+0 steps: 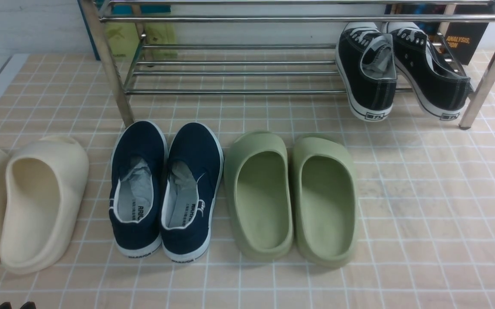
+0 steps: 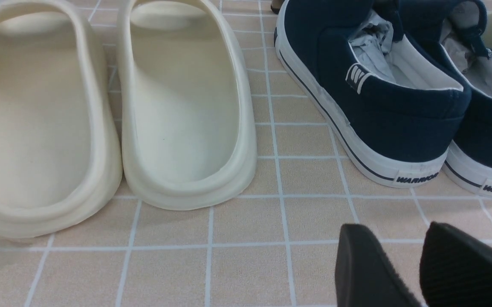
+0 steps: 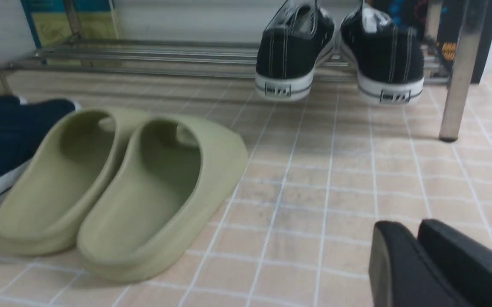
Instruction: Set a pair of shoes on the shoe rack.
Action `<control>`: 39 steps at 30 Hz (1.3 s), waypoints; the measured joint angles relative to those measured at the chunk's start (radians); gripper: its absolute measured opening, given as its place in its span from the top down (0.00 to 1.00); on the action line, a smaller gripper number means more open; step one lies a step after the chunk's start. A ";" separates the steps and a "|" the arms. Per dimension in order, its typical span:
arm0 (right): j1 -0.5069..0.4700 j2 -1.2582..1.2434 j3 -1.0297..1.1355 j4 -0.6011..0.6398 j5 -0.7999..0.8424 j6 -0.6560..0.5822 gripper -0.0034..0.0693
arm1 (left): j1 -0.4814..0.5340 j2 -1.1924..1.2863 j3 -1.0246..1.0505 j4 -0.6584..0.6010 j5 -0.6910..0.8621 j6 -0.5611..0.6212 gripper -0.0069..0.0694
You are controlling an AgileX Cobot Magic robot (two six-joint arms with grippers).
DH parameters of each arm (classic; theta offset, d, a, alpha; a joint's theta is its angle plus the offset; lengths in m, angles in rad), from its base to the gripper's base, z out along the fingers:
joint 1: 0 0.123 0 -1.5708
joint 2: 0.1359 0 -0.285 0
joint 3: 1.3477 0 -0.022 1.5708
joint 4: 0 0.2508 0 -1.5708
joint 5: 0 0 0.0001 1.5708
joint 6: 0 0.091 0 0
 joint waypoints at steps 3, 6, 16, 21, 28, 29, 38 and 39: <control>0.000 0.000 0.000 -0.004 0.076 0.000 0.82 | 0.000 0.000 0.000 0.000 0.000 0.000 0.60; -0.002 0.000 0.000 -0.007 0.158 0.000 0.81 | 0.000 0.000 0.000 0.001 0.000 0.000 0.60; -0.004 0.000 -0.010 -0.008 0.229 0.000 0.80 | 0.000 0.000 0.000 0.001 0.000 0.000 0.60; -0.004 0.000 -0.010 -0.018 0.233 0.000 0.79 | 0.000 0.000 0.000 0.001 0.000 0.000 0.60; -0.004 0.000 -0.011 -0.343 0.195 0.001 0.78 | 0.000 0.000 0.000 0.001 0.000 0.000 0.60; -0.005 0.000 -0.011 -0.384 0.189 0.008 0.78 | 0.000 0.000 0.000 0.001 0.000 0.000 0.60; -0.008 0.000 -0.001 -0.522 0.109 0.328 0.76 | 0.000 0.000 0.000 0.001 0.000 0.000 0.60; -0.008 0.000 -0.001 -0.525 0.105 0.337 0.76 | 0.000 0.000 0.000 0.001 0.000 0.000 0.60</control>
